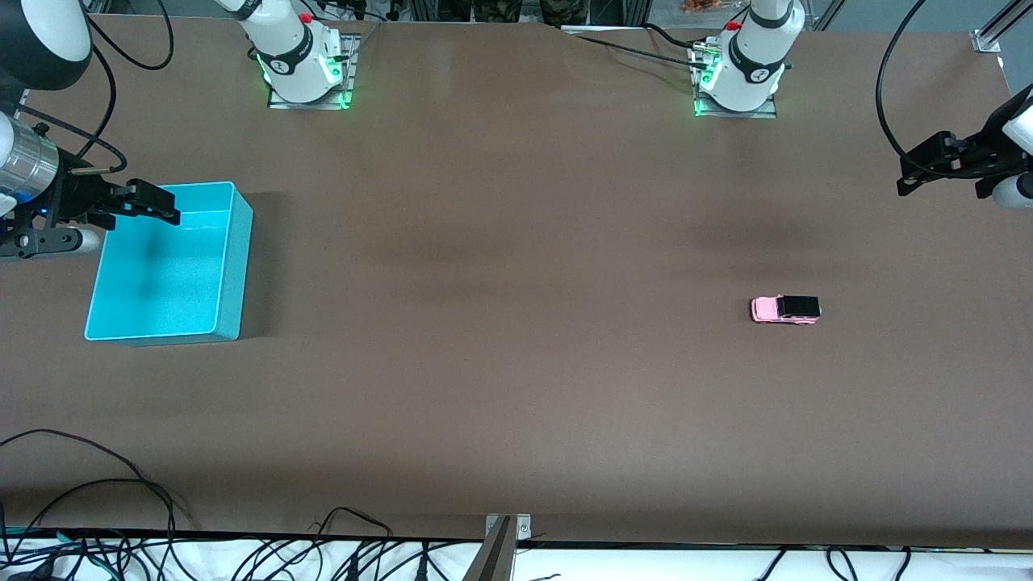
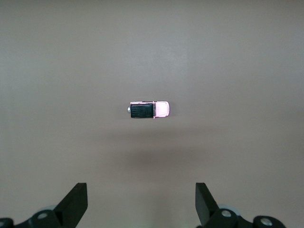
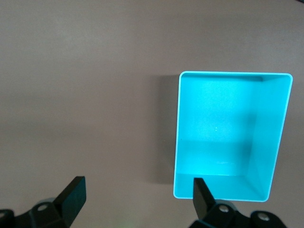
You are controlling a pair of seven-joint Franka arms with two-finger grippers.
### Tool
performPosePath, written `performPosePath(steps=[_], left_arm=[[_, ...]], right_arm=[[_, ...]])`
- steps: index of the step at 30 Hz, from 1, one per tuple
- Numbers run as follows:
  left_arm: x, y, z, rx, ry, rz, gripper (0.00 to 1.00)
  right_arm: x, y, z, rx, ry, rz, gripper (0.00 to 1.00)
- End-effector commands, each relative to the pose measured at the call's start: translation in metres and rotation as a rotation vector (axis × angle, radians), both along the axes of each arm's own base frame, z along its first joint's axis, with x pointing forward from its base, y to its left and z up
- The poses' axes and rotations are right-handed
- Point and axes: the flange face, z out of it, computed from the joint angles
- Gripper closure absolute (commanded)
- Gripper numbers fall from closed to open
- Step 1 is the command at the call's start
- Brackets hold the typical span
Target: Wind and store pink jeep toy
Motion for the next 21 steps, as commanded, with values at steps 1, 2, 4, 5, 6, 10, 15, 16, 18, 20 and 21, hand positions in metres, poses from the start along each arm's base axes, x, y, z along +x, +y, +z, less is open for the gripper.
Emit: performPosePath(steps=[1,2,4,5,6,10,15,16,18,20,21], left_arm=[[0.001,0.0,0.005,-0.019,0.005,0.005,0.0],[0.001,0.0,0.005,-0.019,0.005,0.005,0.0],[0.001,0.0,0.004,-0.019,0.007,0.005,0.0],[0.001,0.0,0.004,-0.019,0.007,0.005,0.0],[0.001,0.0,0.004,-0.019,0.007,0.004,0.0],[0.001,-0.001,0.004,-0.019,0.007,0.002,0.0],[0.002,0.0,0.002,-0.019,0.01,0.005,0.0],[0.004,0.003,-0.004,-0.019,0.022,0.006,0.0],[0.003,0.007,-0.009,-0.019,0.031,0.015,0.0],[0.002,0.007,-0.018,-0.019,0.047,0.015,0.0],[0.003,0.007,-0.021,-0.019,0.051,0.015,0.0]], right_arm=[[0.001,0.0,0.004,-0.012,0.005,0.004,0.0],[0.001,0.0,0.005,-0.012,0.003,0.004,0.0],[0.001,0.0,0.005,-0.012,0.003,0.004,0.0],[0.001,0.0,0.005,-0.012,0.003,0.004,0.0],[0.001,0.0,0.005,-0.012,0.003,0.004,0.0],[0.001,0.0,0.005,-0.01,0.001,0.004,0.0],[0.001,0.0,0.004,-0.012,0.003,0.004,0.0],[0.001,0.0,0.004,-0.012,0.003,0.004,0.0],[0.001,0.0,0.005,-0.012,0.003,0.004,0.0],[0.001,0.0,0.005,-0.012,0.001,0.004,0.0],[0.001,0.0,0.005,-0.012,0.003,0.004,0.0]])
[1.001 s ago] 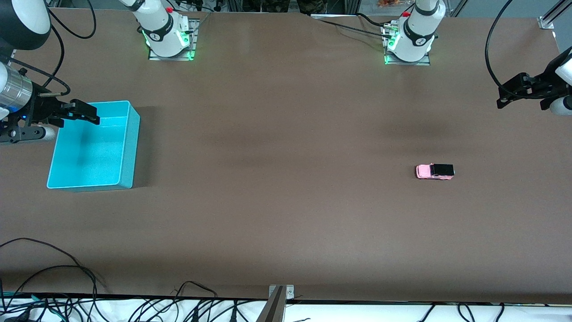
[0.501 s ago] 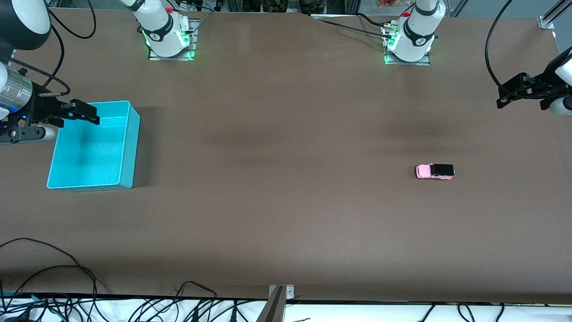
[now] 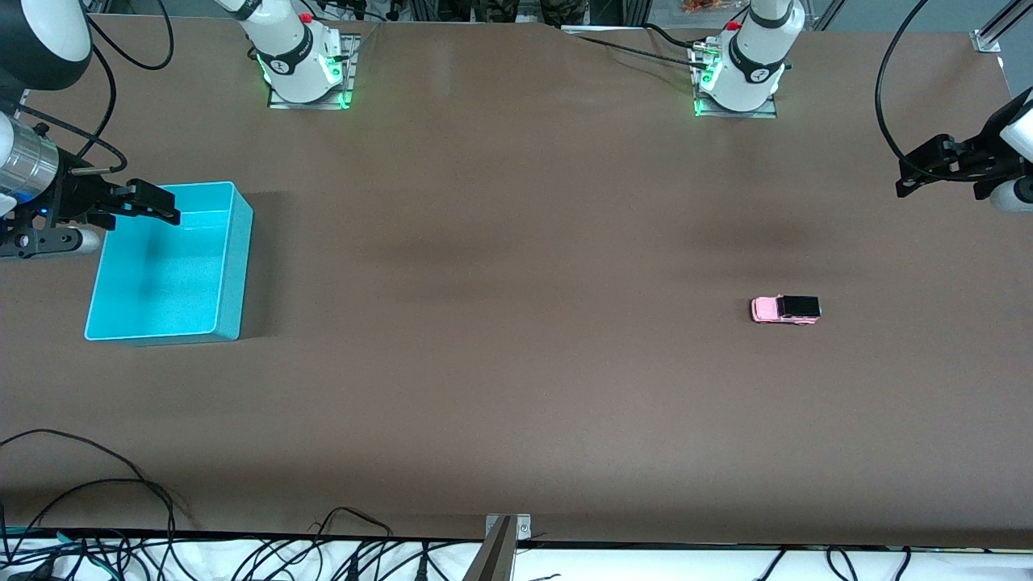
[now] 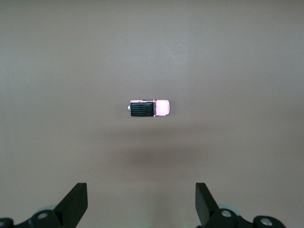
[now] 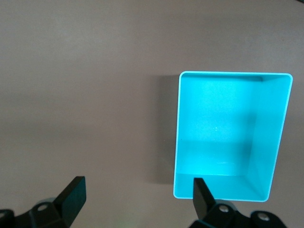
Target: Wind and store pink jeep toy
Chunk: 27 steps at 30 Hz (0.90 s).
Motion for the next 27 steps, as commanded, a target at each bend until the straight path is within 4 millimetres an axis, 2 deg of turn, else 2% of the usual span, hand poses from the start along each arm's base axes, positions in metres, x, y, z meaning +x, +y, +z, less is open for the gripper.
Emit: performPosePath(steps=[1,7,11,17,22,27], left_arm=[[0.001,0.005,-0.017,-0.019,0.039,0.011,0.0],[0.001,0.006,-0.042,-0.014,0.079,0.011,0.0],[-0.001,0.003,-0.085,-0.003,0.149,0.004,0.0],[0.004,0.009,-0.092,0.012,0.111,0.006,0.0],[0.008,0.023,-0.109,-0.002,0.077,0.029,0.0],[0.009,0.024,-0.137,-0.003,0.068,0.029,0.0]], right_arm=[[0.001,0.0,0.005,-0.012,0.003,0.004,0.0],[0.001,0.0,0.005,-0.012,0.001,0.004,0.0],[0.001,0.0,0.005,-0.012,0.001,0.004,0.0],[0.001,0.0,0.005,-0.01,0.003,0.004,0.0],[0.001,0.0,0.005,-0.012,0.001,0.004,0.0],[0.001,0.0,0.005,-0.012,0.001,0.004,0.0]])
